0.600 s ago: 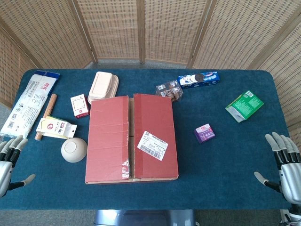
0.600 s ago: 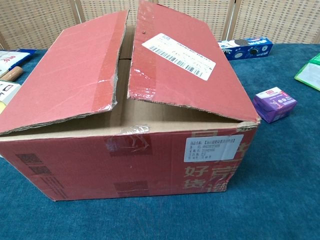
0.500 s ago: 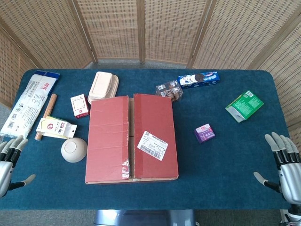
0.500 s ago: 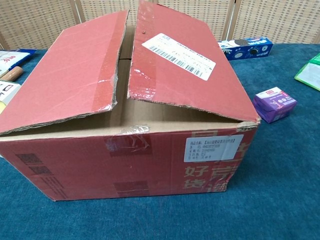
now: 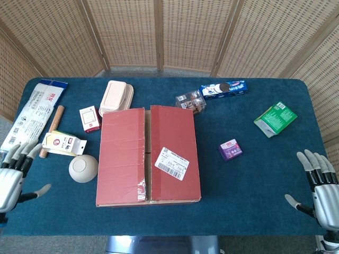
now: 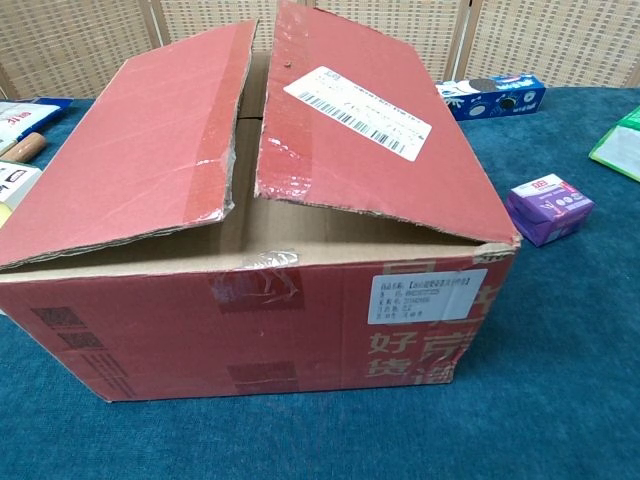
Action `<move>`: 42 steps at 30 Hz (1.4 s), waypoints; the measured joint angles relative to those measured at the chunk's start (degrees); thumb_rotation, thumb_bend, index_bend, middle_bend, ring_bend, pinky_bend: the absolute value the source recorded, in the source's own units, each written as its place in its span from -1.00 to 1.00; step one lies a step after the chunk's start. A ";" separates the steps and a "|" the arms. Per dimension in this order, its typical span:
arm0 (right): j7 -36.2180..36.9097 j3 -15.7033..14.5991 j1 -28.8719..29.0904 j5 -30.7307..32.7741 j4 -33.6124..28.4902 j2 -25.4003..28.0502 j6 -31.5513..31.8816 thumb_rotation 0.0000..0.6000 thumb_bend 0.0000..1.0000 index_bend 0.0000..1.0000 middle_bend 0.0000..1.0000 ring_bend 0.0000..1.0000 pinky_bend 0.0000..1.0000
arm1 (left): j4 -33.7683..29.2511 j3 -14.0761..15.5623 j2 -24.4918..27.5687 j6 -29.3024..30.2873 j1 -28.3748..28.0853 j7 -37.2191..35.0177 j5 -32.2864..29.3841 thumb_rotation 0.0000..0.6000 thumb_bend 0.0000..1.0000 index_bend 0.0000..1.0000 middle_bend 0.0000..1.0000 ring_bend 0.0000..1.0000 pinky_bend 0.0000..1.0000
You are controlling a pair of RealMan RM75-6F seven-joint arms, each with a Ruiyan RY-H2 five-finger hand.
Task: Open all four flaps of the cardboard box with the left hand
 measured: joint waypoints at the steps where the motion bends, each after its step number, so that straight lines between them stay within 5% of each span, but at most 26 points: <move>1: 0.03 0.02 0.01 0.13 -0.02 0.01 -0.07 1.00 -1.00 -1.00 -1.00 -1.00 -0.82 | -0.21 -0.68 0.00 -0.18 -0.96 -0.38 0.36 1.00 -1.00 -0.97 -1.00 -1.00 -1.00; 11: 1.00 0.11 0.27 1.15 0.03 0.31 -1.03 1.00 -1.00 -1.00 -1.00 -1.00 -0.82 | -6.69 -6.98 0.18 -9.39 -11.14 5.09 -1.35 1.00 -1.00 -1.00 -1.00 -1.00 -1.00; 27: 2.19 0.29 0.55 2.23 0.03 0.78 -1.87 1.00 -1.00 -1.00 -1.00 -1.00 -0.82 | -6.10 -13.91 -11.57 -25.65 -28.02 21.87 -12.22 1.00 -1.00 -1.00 -1.00 -1.00 -1.00; 42: 4.11 0.58 0.59 3.33 -0.03 1.51 -2.16 1.00 -1.00 -1.00 -1.00 -1.00 -0.82 | -1.44 -15.77 -22.91 -29.53 -37.89 34.99 -21.32 1.00 -1.00 -1.00 -1.00 -1.00 -1.00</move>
